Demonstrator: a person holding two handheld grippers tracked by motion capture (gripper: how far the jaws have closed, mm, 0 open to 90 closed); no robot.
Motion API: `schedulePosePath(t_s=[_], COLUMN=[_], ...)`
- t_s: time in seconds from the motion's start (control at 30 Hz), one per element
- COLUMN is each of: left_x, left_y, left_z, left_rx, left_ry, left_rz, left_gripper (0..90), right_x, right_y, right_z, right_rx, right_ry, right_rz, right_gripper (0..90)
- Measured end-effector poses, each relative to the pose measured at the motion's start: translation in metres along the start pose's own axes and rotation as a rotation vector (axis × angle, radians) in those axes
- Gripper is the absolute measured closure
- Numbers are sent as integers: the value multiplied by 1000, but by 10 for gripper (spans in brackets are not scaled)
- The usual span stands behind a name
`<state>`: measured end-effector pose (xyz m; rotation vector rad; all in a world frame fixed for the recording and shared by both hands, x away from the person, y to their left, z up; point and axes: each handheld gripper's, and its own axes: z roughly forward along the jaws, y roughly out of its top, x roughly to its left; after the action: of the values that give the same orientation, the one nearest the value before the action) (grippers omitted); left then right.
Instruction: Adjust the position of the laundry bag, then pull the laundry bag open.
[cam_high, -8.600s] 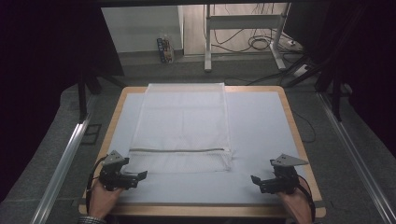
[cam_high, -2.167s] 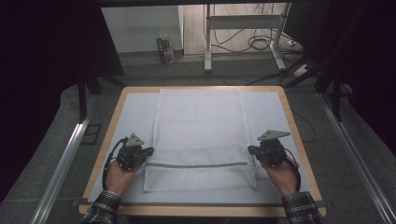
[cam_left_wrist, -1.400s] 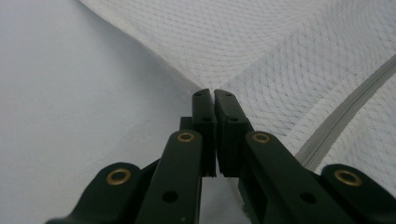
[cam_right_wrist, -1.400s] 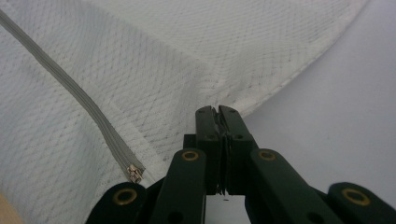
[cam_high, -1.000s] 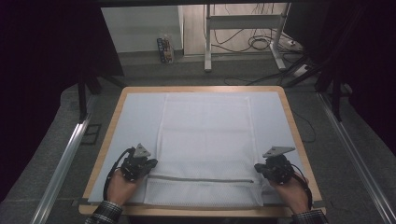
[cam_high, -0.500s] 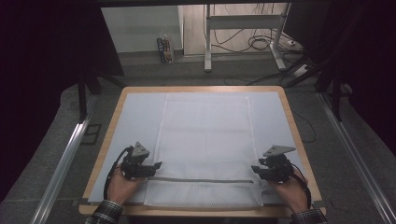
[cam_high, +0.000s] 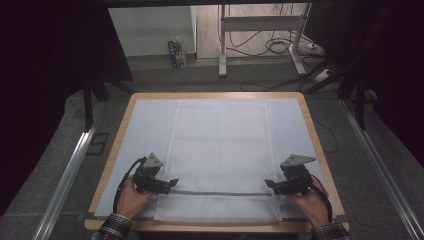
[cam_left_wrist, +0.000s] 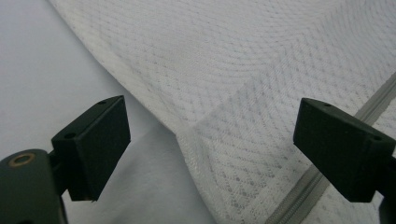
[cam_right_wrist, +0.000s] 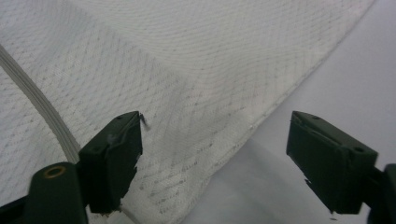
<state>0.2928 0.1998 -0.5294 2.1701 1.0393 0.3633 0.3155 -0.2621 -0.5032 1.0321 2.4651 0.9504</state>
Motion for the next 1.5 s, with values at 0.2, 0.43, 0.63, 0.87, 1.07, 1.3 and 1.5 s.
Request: schedulePosePath(t_s=[0.2, 0.43, 0.63, 0.87, 1.07, 1.3, 1.5], left_x=[-1, -2, -3, -4, -6, -9, -11], left_y=[0, -1, -1, 0, 0, 1, 1], left_z=[0, 1, 2, 1, 2, 2, 3], left_rx=[0, 8, 21, 30, 39, 35, 40], left_ry=[12, 24, 34, 42, 43, 53, 59], left_rz=[17, 36, 52, 65, 79, 103, 114], left_gripper=[104, 105, 106, 111, 112, 118, 118], right_x=[1, 6, 10, 17, 21, 27, 35], right_y=[0, 2, 0, -3, -13, -27, -30], right_z=[-1, 0, 2, -4, -14, -23, -15], right_rx=[-38, -63, -15, 9, 35, 73, 107], right_ry=[0, -3, 26, 28, 46, 17, 41], right_rz=[-11, -45, -30, -27, -4, -7, -31], right_gripper=[40, 0, 0, 0, 0, 104, 158])
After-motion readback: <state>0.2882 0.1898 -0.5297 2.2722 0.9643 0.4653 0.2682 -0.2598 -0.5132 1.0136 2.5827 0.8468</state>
